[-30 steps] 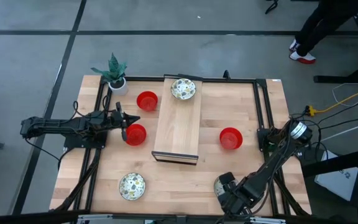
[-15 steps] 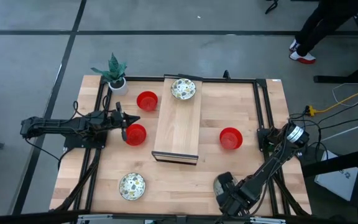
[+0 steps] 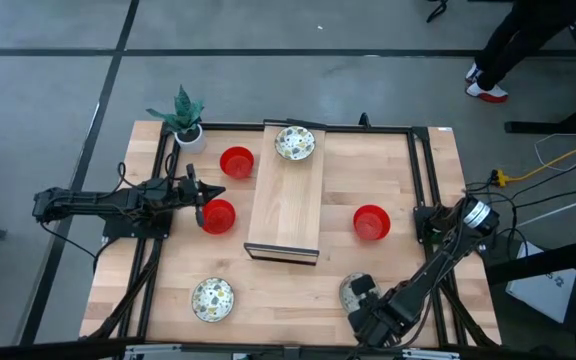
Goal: Pick & Place Mini bowls
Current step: Stack the right white patterned bowl on top of the white patterned bowl on the shelf
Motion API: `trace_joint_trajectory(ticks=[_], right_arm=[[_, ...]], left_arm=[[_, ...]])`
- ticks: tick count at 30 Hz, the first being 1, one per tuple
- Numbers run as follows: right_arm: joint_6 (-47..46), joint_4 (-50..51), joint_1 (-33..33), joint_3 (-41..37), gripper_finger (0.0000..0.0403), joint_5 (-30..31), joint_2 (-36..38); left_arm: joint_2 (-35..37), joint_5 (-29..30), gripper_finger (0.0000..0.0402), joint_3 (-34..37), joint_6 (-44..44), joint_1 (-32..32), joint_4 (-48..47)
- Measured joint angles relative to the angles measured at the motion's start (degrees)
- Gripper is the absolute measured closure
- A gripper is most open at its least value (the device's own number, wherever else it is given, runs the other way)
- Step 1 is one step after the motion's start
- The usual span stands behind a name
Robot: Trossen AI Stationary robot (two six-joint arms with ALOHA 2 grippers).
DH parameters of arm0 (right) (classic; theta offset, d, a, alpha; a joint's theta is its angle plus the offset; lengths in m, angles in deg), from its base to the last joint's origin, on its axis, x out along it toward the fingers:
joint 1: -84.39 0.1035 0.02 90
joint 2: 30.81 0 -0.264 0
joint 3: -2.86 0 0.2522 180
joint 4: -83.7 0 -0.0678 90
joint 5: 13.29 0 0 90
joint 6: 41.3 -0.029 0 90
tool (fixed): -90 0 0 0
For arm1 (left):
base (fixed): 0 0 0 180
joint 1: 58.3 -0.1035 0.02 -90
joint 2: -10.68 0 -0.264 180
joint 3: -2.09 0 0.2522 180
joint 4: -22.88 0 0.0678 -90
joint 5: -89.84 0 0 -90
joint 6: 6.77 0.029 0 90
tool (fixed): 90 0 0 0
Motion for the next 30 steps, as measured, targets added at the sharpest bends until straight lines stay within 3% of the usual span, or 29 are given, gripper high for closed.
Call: trace_joint_trajectory(ticks=[4, 30], right_arm=[[1.39, -0.18, -0.03, 0.14, 0.0388, 0.53, 0.14], [4.55, 3.68, -1.79, 4.98, 0.0389, 2.88, -0.47]], left_arm=[[0.01, 0.0, 0.0398, 0.0, 0.02, 0.02, 0.0], [0.02, 0.0, 0.0398, 0.0, 0.02, 0.02, 0.02]])
